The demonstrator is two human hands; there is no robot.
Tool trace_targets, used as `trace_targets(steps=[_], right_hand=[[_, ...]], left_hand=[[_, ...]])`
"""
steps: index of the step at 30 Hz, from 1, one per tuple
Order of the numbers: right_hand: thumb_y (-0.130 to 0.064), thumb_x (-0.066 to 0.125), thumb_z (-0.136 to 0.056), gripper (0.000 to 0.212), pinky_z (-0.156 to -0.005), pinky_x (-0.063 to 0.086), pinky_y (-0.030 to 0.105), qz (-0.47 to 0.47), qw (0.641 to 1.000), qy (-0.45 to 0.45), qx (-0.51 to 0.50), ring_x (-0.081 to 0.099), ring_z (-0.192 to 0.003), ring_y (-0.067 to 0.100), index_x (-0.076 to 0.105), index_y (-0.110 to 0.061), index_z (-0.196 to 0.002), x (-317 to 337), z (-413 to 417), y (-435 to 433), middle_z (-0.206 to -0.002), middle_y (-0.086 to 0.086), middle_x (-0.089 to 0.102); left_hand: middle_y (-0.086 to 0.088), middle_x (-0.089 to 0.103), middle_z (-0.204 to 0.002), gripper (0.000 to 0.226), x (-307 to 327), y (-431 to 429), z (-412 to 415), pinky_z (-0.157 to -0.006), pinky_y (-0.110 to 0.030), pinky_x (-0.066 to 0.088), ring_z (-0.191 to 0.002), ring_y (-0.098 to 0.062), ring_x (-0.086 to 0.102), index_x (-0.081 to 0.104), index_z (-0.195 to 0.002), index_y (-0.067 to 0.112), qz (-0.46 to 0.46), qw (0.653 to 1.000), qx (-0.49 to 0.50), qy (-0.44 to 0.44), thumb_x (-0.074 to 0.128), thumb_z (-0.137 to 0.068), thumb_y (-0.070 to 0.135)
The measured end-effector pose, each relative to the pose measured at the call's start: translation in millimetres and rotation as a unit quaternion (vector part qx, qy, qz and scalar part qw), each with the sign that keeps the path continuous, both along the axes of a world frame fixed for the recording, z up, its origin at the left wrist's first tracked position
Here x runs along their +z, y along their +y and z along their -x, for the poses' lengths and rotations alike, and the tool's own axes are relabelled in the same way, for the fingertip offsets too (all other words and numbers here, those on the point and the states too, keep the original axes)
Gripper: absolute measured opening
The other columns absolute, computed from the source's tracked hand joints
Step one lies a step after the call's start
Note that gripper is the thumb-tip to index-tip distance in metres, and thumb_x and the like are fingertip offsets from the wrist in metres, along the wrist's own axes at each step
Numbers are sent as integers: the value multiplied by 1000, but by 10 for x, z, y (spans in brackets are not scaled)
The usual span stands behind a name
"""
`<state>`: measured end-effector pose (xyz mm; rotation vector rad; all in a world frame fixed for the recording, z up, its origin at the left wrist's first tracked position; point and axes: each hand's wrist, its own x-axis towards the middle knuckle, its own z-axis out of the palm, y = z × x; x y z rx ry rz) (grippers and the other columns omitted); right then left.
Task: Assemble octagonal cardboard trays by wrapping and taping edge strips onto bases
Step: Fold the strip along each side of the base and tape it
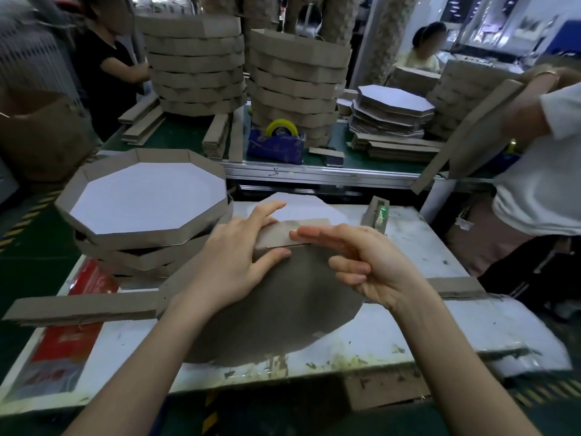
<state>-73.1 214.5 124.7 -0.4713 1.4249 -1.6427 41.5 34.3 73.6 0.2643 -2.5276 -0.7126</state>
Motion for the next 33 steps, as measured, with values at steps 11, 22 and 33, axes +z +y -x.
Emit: trace_targets(steps=[11,22,33], right_hand=[[-16,57,-93,26,-31,26,11,9,1000,3,1,26,-33,1,73,1,-106,-86,-149,139,-119,15,71],[-13,45,-97,30,-32,21,12,-63,997,-32,-22,20,-34,2,67,3,-108,-334,-51,-2,-111,12,74],[-7,51,-96,31,-49,38,14,9,902,356,-246,50,-52,4,73,-15,-76,-282,214,-115,-65,-4,69]], left_hand=[[10,55,-132,37,58,-4,-14,-93,-38,36,-116,-18,49,56,-132,40,73,997,-25,-28,51,-96,46],[7,49,-141,39,68,-12,33,-94,-38,33,-124,-19,43,48,-135,51,92,993,-30,-66,33,-99,47],[2,54,-139,33,95,-42,64,-99,-46,37,-122,-23,46,54,-128,51,57,996,-49,-56,46,-98,40]])
